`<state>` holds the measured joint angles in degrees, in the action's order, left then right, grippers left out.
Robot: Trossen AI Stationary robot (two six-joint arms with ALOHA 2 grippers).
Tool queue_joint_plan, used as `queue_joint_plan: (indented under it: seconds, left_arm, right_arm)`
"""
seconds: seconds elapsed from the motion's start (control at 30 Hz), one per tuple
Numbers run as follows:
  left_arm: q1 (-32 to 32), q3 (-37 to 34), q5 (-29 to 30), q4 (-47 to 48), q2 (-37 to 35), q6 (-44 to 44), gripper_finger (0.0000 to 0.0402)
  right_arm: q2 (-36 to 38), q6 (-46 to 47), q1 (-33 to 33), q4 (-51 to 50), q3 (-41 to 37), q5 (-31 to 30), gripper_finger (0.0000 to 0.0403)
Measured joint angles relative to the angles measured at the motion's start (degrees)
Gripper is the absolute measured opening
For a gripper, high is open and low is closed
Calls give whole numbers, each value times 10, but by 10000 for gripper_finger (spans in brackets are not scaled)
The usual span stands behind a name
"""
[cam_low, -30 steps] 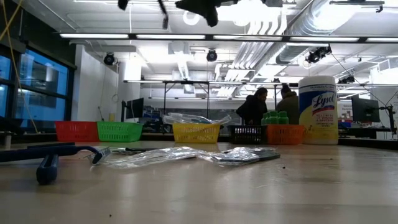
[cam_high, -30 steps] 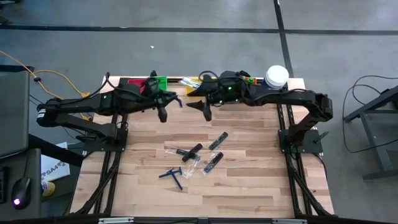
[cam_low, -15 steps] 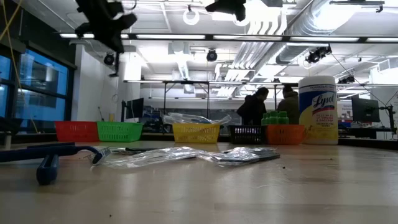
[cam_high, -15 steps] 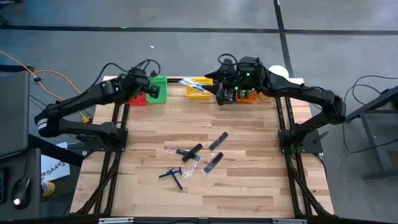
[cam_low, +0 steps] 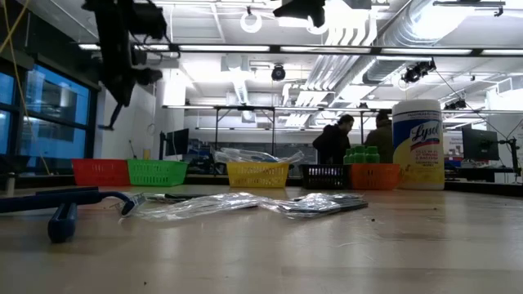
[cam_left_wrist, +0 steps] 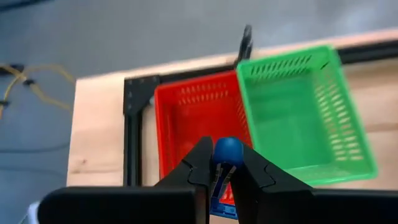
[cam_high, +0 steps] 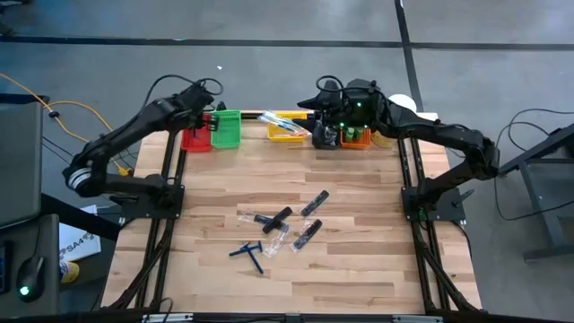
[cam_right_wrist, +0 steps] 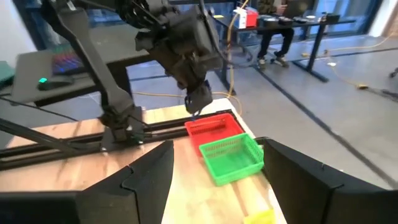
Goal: Pick & Place Travel size toiletries
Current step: Put the blue razor into the red bin
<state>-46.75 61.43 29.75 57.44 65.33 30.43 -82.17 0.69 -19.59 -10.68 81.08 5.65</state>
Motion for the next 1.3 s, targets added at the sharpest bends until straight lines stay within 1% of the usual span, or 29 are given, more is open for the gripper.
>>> queue_joint_plan:
  seconds: [0.13, 0.23, 0.37, 0.47, 0.67, 0.8, 0.9, 1.03, 1.3]
  left_arm:
    - [-23, 0, -7, 5, 51, -1, 27]
    - [-28, 0, 22, 14, 78, 4, 27]
    - [-32, -4, -5, 6, 117, 22, 27]
    - [-41, -14, -1, -9, 128, 27, 28]
    - [-39, -34, 37, -57, 141, 51, 42]
    - [-40, -57, 32, -80, 141, 59, 43]
    - [-40, -64, 29, -83, 141, 58, 47]
    - [-39, -64, 33, -85, 141, 59, 69]
    - [-39, -63, 29, -83, 141, 59, 151]
  right_arm:
    - [0, -10, -2, 2, 0, -11, 238]
    - [0, -10, -4, 0, 0, -11, 238]
    - [0, -14, -4, 1, 0, -10, 238]
    - [0, -23, -3, 0, 0, -10, 238]
    - [0, -27, -4, 1, 0, 6, 238]
    - [0, -40, -3, 1, 0, 9, 238]
    - [0, -40, -4, 1, 0, 25, 238]
    - [0, -44, -4, 1, 0, 45, 238]
    - [0, -55, -4, -9, 0, 53, 238]
